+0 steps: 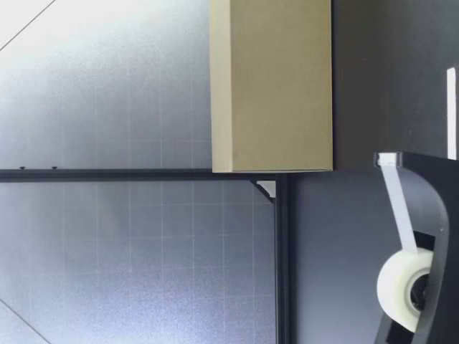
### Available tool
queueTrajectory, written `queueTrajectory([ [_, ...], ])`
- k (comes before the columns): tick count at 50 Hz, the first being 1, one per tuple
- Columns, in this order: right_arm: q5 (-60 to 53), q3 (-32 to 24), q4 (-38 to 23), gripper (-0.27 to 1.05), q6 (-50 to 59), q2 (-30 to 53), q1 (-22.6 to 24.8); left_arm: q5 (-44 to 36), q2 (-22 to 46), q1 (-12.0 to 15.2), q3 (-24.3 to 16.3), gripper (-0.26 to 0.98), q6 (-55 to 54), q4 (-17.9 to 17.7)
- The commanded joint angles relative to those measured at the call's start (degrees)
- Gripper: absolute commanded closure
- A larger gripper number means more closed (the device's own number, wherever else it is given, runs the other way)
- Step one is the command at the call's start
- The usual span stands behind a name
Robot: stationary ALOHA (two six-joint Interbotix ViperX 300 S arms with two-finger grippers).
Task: Cut a small piece of tape from the tape dispenser then place it on the cardboard box's edge.
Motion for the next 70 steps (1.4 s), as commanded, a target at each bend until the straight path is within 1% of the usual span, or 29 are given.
queueTrajectory([
  [1,1.5,-4.7,1.1,0.91,0.3,4.6,-0.4,-0.6,0.8,-0.2,-0.7,0.83,-0.1,-0.1],
  [8,8.2,-9.6,1.9,0.91,2.7,11.2,-0.4,-0.6,1.5,-0.2,-0.6,0.83,-0.4,-0.1],
  [18,24.4,-18.4,1.9,0.91,5.9,20.8,-0.4,-0.6,1.9,-0.2,-0.5,0.83,-0.4,-0.1],
  [26,38.9,-26.8,1.9,0.91,5.3,27.9,-0.4,-0.6,2.1,-0.2,-0.2,0.83,-0.4,-0.1],
  [33,48.7,-33.0,2.0,0.91,2.9,32.8,-0.4,-0.6,2.2,-0.2,0.1,0.83,-0.6,-0.1],
  [36,52.8,-35.4,3.0,0.91,1.1,34.6,-0.5,-0.6,2.2,-0.2,0.3,0.83,-0.7,-0.1],
  [38,55.5,-37.1,4.5,0.91,-0.3,36.0,-1.0,-0.6,2.2,-0.2,0.4,0.83,-0.7,-0.1],
  [44,63.5,-41.6,12.9,0.91,-7.3,40.7,-3.7,-0.6,2.2,-0.2,0.5,0.83,-0.8,-0.1],
  [55,74.4,-47.5,34.0,0.89,-23.5,47.5,-10.5,-0.6,2.2,-0.2,1.0,0.83,-1.0,-0.2],
  [57,75.6,-48.0,36.8,0.88,-25.7,48.3,-11.5,-0.7,2.3,-0.2,1.0,0.83,-1.1,-0.3],
  [61,77.7,-48.9,41.0,0.84,-29.4,49.8,-13.1,-0.6,2.3,-0.2,1.1,0.83,-1.1,-0.5],
  [65,79.1,-49.7,42.5,0.76,-30.8,51.4,-14.2,-0.7,2.4,-0.2,1.1,0.83,-1.1,-0.6],
  [68,79.7,-50.3,42.7,0.68,-30.8,52.5,-14.6,-0.6,2.5,-0.2,1.1,0.83,-1.1,-0.5],
  [70,80.2,-50.8,42.7,0.59,-30.8,53.3,-14.8,-0.7,2.5,-0.2,1.1,0.83,-1.1,-0.5],
])
